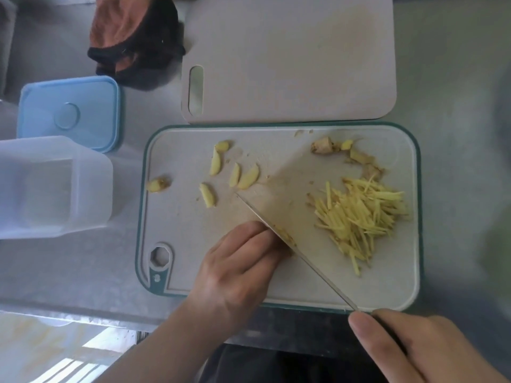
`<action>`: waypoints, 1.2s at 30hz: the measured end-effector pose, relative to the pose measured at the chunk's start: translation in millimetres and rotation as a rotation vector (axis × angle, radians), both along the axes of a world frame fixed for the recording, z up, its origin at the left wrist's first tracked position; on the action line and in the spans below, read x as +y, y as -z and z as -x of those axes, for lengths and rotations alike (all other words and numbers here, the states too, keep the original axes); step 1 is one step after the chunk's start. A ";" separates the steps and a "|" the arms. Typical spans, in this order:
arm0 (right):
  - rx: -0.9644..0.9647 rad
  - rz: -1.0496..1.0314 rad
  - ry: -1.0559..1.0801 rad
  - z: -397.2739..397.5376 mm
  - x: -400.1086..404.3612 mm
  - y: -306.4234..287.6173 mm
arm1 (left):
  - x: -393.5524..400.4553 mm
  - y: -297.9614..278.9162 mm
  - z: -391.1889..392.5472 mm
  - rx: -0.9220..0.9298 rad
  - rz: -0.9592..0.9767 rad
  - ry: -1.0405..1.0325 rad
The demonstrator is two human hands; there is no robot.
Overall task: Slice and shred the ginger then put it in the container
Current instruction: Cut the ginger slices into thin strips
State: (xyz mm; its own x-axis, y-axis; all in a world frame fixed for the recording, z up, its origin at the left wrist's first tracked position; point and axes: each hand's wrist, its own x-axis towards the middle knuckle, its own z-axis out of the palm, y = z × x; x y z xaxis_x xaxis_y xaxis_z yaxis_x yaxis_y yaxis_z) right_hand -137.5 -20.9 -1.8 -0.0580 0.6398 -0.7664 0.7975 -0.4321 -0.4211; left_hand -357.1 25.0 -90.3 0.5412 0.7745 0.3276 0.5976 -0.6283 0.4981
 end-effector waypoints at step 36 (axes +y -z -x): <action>0.164 -0.051 0.090 2.5 6.9 6.9 | -0.8 2.4 4.9 0.075 0.005 0.030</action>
